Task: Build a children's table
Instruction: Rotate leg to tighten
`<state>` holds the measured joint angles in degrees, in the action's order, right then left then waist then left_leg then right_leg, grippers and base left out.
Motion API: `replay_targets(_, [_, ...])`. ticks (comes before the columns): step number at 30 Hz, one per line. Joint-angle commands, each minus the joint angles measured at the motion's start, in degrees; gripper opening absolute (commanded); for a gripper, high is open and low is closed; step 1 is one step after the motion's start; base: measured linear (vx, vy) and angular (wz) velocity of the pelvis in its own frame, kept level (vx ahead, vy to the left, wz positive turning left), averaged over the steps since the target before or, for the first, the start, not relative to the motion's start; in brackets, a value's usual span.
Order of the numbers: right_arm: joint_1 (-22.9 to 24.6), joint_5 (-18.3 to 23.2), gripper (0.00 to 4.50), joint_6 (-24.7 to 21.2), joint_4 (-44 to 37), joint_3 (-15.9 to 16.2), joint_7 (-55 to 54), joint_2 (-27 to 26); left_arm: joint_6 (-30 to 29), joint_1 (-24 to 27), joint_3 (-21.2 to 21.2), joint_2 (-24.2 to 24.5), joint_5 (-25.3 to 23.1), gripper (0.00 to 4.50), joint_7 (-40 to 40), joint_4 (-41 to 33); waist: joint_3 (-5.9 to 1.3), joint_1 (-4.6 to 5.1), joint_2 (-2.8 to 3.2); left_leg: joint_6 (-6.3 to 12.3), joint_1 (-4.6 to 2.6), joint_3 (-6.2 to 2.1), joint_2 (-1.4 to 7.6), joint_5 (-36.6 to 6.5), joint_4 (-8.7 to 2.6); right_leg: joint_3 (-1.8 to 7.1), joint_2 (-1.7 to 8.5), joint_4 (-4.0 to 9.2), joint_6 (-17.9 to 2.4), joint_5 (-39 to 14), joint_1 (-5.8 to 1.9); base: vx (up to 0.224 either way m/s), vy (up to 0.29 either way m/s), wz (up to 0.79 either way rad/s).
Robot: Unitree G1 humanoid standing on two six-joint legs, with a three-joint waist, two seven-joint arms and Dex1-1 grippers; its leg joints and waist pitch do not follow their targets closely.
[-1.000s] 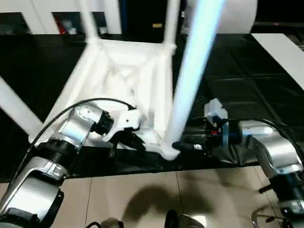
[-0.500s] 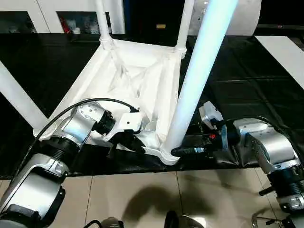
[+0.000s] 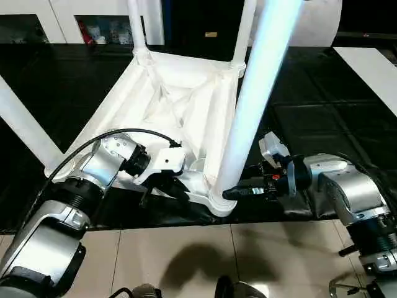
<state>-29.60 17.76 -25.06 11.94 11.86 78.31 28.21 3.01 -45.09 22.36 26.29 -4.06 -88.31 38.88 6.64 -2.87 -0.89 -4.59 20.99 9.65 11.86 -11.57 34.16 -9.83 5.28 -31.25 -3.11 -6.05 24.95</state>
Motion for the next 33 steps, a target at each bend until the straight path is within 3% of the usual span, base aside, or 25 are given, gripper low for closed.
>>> replay_targets(1, [1.22, 2.46, 1.96, -3.32, -3.15, 0.52, -2.76, -2.28, -3.81, -0.5, -0.41, -1.51, 0.01, 0.0, 2.84, -0.81, -4.42, 0.41, -0.21, 6.74, -0.29, -0.04, 1.43, -4.74, -3.67, 3.88, 3.42, 3.42, -5.17, -23.53, -4.73, 0.0, 0.0, 0.0])
replay_targets(4, [1.39, 1.68, 1.96, -4.56, -3.16, -0.89, -8.79, -4.72, -9.14, -0.08, -2.07, -2.86, 1.31, 0.0, 5.76, -3.13, -4.34, 0.84, -0.43, 5.07, -0.35, -0.13, 1.24, -5.94, -3.74, 3.71, 3.56, 3.92, -4.29, -26.31, -4.73, 0.0, 0.0, 0.0])
replay_targets(6, [1.0, 0.53, 1.96, -5.77, -2.4, -2.28, -14.99, -7.43, -12.95, 0.41, -3.06, -4.27, 0.89, 0.0, 10.35, -5.39, -4.16, 1.38, -0.16, 4.17, -0.26, -0.23, 1.03, -7.09, -3.75, 3.5, 3.44, 4.26, -3.44, -28.39, -4.78, 0.0, 0.0, 0.0])
replay_targets(8, [0.76, 0.02, 1.96, -6.31, -2.01, -3.01, -18.02, -8.88, -14.58, 0.62, -3.46, -5.02, 0.37, 0.0, 12.96, -6.36, -4.14, 2.25, -0.33, 3.53, 0.16, -0.42, 0.74, -7.79, -3.67, 3.09, 3.29, 4.59, -2.34, -29.66, -5.04, 0.0, 0.0, 0.0])
replay_targets(9, [0.76, -0.54, 1.96, -6.93, -2.05, -3.85, -21.96, -10.99, -17.74, 0.91, -4.16, -6.56, -0.45, 0.0, 17.12, -7.88, -4.21, 2.51, -0.05, 3.31, 0.03, -0.44, 0.81, -7.84, -3.62, 3.13, 3.31, 4.58, -2.39, -29.39, -4.97, 0.0, 0.0, 0.0])
replay_targets(10, [0.83, -1.73, 1.95, -6.85, -2.05, -4.45, -26.14, -13.15, -21.47, 0.97, -5.46, -8.91, -0.74, 0.0, 22.04, -9.11, -4.11, 3.25, -0.44, 3.5, 0.28, -0.45, 0.54, -8.01, -3.52, 2.89, 3.13, 4.86, -1.91, -29.92, -4.98, 0.0, 0.0, 0.0])
replay_targets(11, [0.83, -1.73, 1.95, -6.85, -2.05, -4.45, -26.14, -13.15, -21.47, 0.97, -5.46, -8.91, -0.74, 0.0, 22.04, -9.11, -4.14, 3.63, -0.31, 3.56, 0.14, -0.42, 0.44, -7.77, -3.38, 2.85, 3.13, 4.89, -1.96, -30.15, -4.8, 0.0, 0.0, 0.0])
replay_targets(12, [0.72, -3.0, 1.95, -7.7, -1.92, -5.09, -30.87, -15.44, -24.49, 1.01, -6.21, -11.07, -1.12, 0.0, 25.71, -10.21, -4.25, 3.94, -0.61, 3.87, 0.13, -0.3, 0.34, -7.77, -3.35, 2.84, 3.06, 5.02, -1.84, -30.32, -4.84, 0.0, 0.0, 0.0])
replay_targets(13, [0.43, -4.6, 1.95, -8.32, -1.68, -5.59, -35.75, -17.57, -26.74, 0.85, -7.11, -13.25, -1.3, 0.0, 29.34, -10.64, -4.12, 4.39, -0.33, 3.87, 0.41, -0.38, 0.42, -7.07, -3.33, 2.8, 3.02, 4.81, -2.18, -29.74, -4.85, 0.0, 0.0, 0.0])
replay_targets(14, [0.15, -5.57, 1.94, -8.97, -1.56, -6.0, -39.2, -18.93, -28.17, 0.76, -7.56, -14.46, -1.34, 0.0, 31.31, -11.02, -4.32, 4.55, -0.37, 4.3, 0.23, -0.37, 0.14, -7.3, -3.23, 2.6, 2.97, 5.11, -1.74, -30.14, -4.88, 0.0, 0.0, 0.0])
replay_targets(15, [-0.44, -6.54, 1.94, -9.79, -1.03, -6.91, -43.57, -20.67, -29.16, 0.51, -7.95, -15.6, -1.25, 0.0, 32.95, -10.95, -4.28, 4.9, -0.84, 4.32, 0.31, -0.26, 0.17, -6.97, -3.28, 2.8, 2.85, 4.98, -1.75, -29.9, -4.77, 0.0, 0.0, 0.0])
replay_targets(16, [-1.67, -8.77, 1.94, -8.26, 0.32, -8.19, -51.06, -23.63, -29.52, -0.29, -8.54, -17.11, -1.38, 0.0, 36.01, -10.05, -4.27, 5.02, -0.46, 4.73, 0.12, -0.35, 0.08, -7.16, -3.28, 2.65, 2.94, 5.13, -1.98, -30.1, -4.66, 0.0, 0.0, 0.0])
replay_targets(17, [-1.67, -8.77, 1.94, -8.26, 0.32, -8.19, -51.06, -23.63, -29.52, -0.29, -8.54, -17.11, -1.38, 0.0, 36.01, -10.05, -4.21, 5.6, -0.19, 4.94, 0.39, -0.37, 0.13, -7.04, -3.27, 2.7, 2.88, 5.0, -2.05, -29.38, -4.54, 0.0, 0.0, 0.0])
replay_targets(18, [-2.09, -9.36, 2.28, -6.84, 0.91, -8.44, -53.12, -24.72, -29.39, -0.62, -8.68, -17.71, -1.42, 0.0, 37.09, -9.7, -4.39, 5.76, -0.19, 5.04, 0.42, -0.43, 0.11, -7.01, -3.26, 2.61, 2.87, 4.97, -2.14, -28.91, -4.7, 0.0, 0.0, 0.0])
replay_targets(21, [-2.02, -9.09, 2.61, -4.63, 1.16, -9.62, -54.97, -26.08, -28.71, -0.66, -8.12, -17.57, -2.14, 0.0, 37.25, -9.41, -4.51, 5.94, 0.07, 6.7, 0.34, -0.46, 0.37, -6.45, -3.3, 2.96, 2.93, 4.55, -3.35, -24.91, -4.66, 0.0, 0.0, 0.0])
replay_targets(26, [-0.41, -9.69, 3.0, -3.39, -0.85, -9.93, -54.21, -25.78, -30.02, 0.83, -7.61, -16.24, -3.17, 0.0, 37.17, -11.78, -4.74, 5.73, 0.2, 9.96, 0.49, -0.58, 0.81, -2.13, -3.29, 3.45, 3.02, 2.95, -7.81, -15.22, -5.09, 0.0, 0.0, 0.0])
replay_targets(30, [2.1, -5.98, 3.46, -1.75, -4.18, -12.12, -50.36, -23.42, -27.44, 2.02, -6.66, -13.2, -3.49, 0.0, 35.6, -10.5, -4.51, 5.37, 0.34, 10.19, 0.15, -0.5, 0.91, -3.68, -3.44, 3.52, 3.06, 3.26, -7.77, -16.97, -5.0, 0.0, 0.0, 0.0])
replay_targets(33, [2.88, -4.78, 3.54, -1.55, -5.0, -12.42, -46.99, -21.29, -24.2, 2.5, -6.65, -12.04, -2.78, 0.0, 33.18, -9.61, -4.33, 5.22, 0.28, 9.69, 0.18, -0.49, 0.95, -5.13, -3.55, 3.54, 3.06, 3.45, -7.37, -18.61, -5.01, 0.0, 0.0, 0.0])
